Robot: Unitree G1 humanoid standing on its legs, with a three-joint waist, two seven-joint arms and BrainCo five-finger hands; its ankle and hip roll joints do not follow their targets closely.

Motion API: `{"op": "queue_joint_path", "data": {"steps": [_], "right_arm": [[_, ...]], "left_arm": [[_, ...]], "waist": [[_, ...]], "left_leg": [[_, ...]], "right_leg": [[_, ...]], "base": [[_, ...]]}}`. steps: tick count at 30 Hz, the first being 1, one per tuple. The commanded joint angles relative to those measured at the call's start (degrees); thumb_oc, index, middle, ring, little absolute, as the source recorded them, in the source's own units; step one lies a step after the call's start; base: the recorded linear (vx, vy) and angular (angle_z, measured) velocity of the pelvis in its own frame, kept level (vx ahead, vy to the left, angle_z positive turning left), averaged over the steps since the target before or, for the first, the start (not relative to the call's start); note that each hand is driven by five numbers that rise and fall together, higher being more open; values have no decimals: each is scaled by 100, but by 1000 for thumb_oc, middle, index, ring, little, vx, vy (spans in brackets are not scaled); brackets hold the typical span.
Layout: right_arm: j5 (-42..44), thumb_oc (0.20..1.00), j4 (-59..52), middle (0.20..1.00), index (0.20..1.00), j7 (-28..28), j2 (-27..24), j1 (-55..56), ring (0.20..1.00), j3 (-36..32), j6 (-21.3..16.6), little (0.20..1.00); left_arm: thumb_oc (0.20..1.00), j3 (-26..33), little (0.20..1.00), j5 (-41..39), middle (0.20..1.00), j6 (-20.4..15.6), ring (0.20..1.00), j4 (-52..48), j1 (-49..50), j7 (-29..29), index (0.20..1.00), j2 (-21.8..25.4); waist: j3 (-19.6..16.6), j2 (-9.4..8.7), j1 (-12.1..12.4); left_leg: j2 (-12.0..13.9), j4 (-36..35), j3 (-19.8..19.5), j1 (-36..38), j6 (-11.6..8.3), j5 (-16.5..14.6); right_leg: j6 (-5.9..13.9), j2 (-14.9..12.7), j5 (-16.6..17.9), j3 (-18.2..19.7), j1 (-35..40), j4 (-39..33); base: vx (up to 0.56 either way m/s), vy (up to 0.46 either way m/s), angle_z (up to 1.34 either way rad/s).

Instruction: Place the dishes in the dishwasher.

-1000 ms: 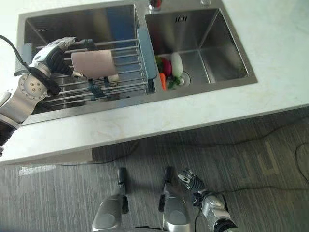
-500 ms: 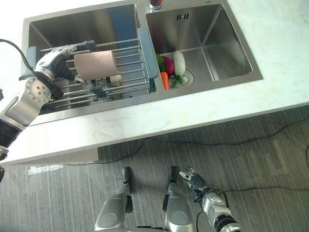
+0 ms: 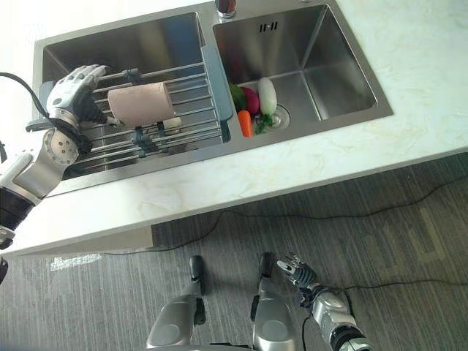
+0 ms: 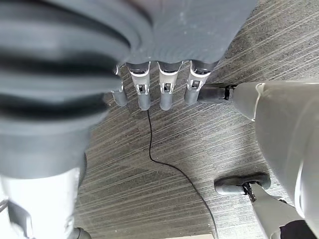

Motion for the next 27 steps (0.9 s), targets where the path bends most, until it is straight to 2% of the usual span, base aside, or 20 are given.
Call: {"op": "queue_joint_path", "data": {"steps": [1,9,13,20,27], "right_arm": [[-142,1000,7,1000,1000,-57,-112,-3,1000,67,-162,1000],[85,1000,149,1000,1000,-87,-153,-102,1000,76,-118,1000],[88,1000,149,1000,1000,-49,-204,-146,1000,51,-46,1000],[135,1000,413,1000,1000,-10,-233,-278,1000,33,-41,1000],[230,1000,489,1000,1000,27,-226,-308,1000,-102,-129,1000]], "left_arm": [[1000,108,1000,423,1000,105,1000,436,-618,564,1000,165],[1000,-310,1000,363,1000,140,1000,693,-1028,589,1000,2],[1000,-622,1000,745,1000,94,1000,641,-1195,244,1000,-35],[1000,-989,1000,757,1000,194,1000,462,-1338,-56,1000,-196],[1000,-945,1000,885,1000,296,1000,472,-1035,-211,1000,-304]], "waist": [[-210,-138,4],[-112,-128,-109],[-44,-89,-158],[21,13,-187],[19,80,-213]], "left_leg": [[91,-9,-7,99,-125,-645],[99,-9,7,75,-134,-654],[91,-9,-13,61,-136,-656],[73,-9,-43,56,-139,-660],[76,-9,-55,107,-149,-676]], "right_leg": [[761,-617,-132,449,-89,38],[750,-590,-107,592,-169,38],[750,-592,-93,626,-205,37],[750,-618,-66,634,-235,27],[758,-643,-56,618,-217,23]], "base": [[-13,7,-13],[3,1,-7],[-3,0,-6],[2,3,-4],[0,0,0]]}}
